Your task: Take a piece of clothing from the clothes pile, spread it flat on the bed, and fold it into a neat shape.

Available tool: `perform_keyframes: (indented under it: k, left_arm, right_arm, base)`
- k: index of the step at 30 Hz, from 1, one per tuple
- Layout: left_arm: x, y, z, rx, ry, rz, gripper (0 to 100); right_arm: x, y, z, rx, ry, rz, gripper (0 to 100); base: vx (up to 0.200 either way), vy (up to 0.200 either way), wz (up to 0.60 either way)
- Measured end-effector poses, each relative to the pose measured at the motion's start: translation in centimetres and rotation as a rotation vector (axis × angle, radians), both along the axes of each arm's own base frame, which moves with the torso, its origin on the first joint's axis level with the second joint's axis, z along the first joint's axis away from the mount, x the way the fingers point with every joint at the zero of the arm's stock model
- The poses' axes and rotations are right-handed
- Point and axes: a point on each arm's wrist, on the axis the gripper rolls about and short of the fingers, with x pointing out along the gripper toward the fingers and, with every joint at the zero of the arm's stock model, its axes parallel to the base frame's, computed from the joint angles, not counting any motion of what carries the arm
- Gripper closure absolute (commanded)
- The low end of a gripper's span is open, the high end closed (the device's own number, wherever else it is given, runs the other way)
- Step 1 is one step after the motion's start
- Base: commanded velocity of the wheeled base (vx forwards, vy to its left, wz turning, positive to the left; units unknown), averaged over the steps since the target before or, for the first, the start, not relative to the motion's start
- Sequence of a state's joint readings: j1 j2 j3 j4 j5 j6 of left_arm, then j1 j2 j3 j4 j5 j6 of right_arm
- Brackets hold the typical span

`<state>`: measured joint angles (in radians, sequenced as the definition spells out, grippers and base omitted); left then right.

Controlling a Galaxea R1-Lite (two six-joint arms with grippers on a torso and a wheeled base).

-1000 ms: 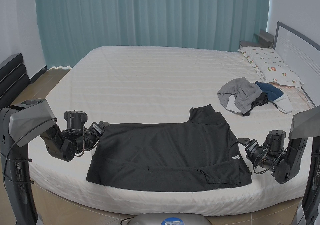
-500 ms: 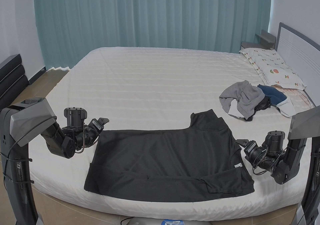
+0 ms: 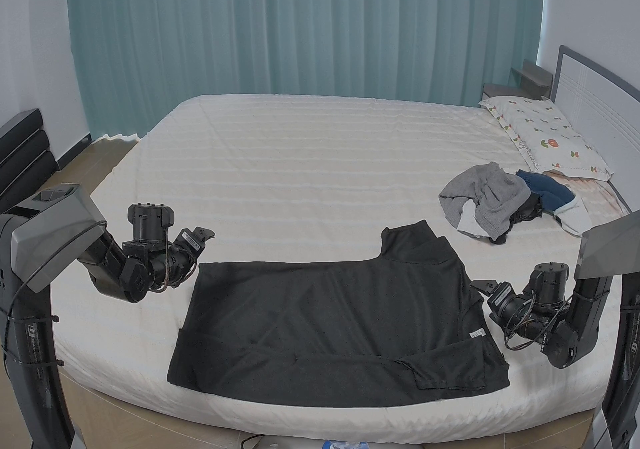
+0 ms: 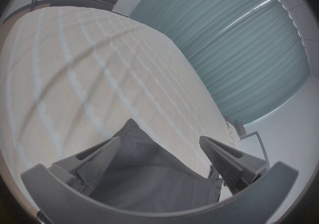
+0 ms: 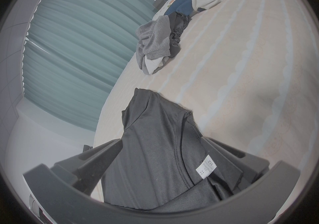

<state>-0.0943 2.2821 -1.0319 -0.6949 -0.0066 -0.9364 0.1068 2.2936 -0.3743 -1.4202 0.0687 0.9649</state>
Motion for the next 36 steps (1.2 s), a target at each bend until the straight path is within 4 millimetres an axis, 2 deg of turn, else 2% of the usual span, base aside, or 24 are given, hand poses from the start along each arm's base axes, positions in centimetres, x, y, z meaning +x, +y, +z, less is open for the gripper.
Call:
perform_keyframes:
  k: [8,14,19,30,36]
  left_arm:
    - [0.7,0.8,0.2,0.094,0.004,-0.028,0]
    - [1.0,1.4,-1.0,0.064,0.019,-0.186,0]
    - [2.1,2.0,-2.5,0.141,0.007,-0.266,0]
    - [4.5,2.2,-4.4,0.183,-0.018,-0.276,0]
    - [4.9,2.4,-5.5,0.206,-0.005,-0.264,0]
  right_arm:
    - [0.0,0.0,-0.1,0.000,0.002,0.000,0]
    - [0.0,0.1,-0.4,-0.001,0.013,0.003,0]
    - [-0.1,0.1,-0.8,0.001,0.026,0.009,0]
    - [-0.2,0.2,-1.3,0.003,0.044,0.019,0]
    - [-0.3,0.6,-1.4,0.006,0.050,0.034,0]
  base:
    - [0.000,0.000,0.00]
    - [0.000,0.000,0.00]
    - [0.000,0.000,0.00]
    - [0.000,0.000,0.00]
    - [0.000,0.000,0.00]
